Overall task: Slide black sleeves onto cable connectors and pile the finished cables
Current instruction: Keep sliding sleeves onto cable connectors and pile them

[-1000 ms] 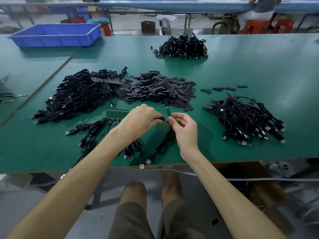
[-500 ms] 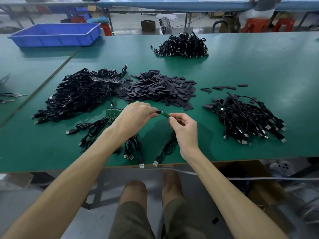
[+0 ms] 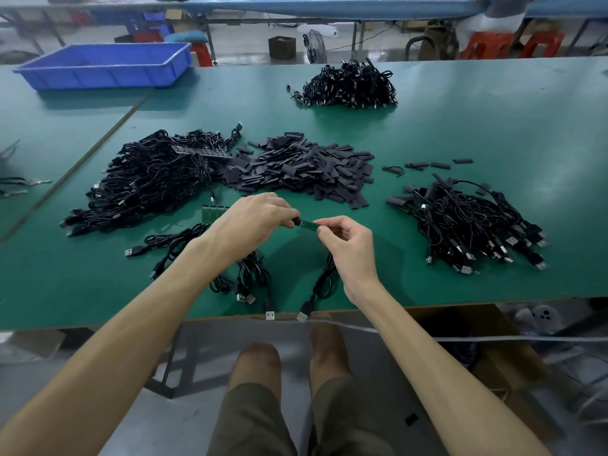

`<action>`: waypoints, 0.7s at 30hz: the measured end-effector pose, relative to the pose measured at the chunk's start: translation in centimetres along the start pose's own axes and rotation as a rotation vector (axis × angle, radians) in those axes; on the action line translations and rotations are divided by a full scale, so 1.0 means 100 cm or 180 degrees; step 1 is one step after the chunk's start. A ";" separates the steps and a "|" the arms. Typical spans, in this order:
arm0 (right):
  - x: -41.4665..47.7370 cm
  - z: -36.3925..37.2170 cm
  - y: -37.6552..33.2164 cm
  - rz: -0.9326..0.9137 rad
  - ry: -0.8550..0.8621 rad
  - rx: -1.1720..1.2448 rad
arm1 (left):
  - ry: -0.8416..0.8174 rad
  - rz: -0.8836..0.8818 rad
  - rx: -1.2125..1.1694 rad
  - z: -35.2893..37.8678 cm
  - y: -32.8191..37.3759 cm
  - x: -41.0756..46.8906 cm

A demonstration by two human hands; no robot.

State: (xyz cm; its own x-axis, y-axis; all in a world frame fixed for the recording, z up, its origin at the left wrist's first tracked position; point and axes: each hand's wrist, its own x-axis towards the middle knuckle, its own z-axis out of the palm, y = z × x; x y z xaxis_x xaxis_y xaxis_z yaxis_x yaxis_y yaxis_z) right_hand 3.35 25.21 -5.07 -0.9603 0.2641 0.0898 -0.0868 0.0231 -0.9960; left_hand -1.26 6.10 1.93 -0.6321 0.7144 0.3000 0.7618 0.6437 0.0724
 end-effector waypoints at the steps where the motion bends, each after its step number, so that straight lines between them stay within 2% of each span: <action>1: 0.000 0.000 0.000 -0.0001 -0.0021 0.0003 | 0.0019 0.0024 0.0023 0.000 -0.001 0.000; 9: 0.000 -0.001 0.000 0.0010 -0.0047 0.0024 | 0.0209 0.0048 0.0198 0.000 -0.002 -0.002; 17: 0.001 -0.001 0.002 -0.0027 -0.0088 0.0026 | 0.0100 -0.0032 0.0148 0.007 0.005 -0.008; 21: 0.000 0.000 0.001 -0.0076 -0.0305 -0.0002 | 0.0027 -0.0061 0.0109 0.010 0.012 -0.006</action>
State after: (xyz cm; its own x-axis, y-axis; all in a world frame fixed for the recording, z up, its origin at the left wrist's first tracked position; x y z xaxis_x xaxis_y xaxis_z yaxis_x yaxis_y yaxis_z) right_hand 3.30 25.24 -5.12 -0.9789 0.1700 0.1132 -0.1099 0.0291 -0.9935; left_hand -0.18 6.73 0.85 -0.6452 0.6997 0.3070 0.7443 0.6663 0.0456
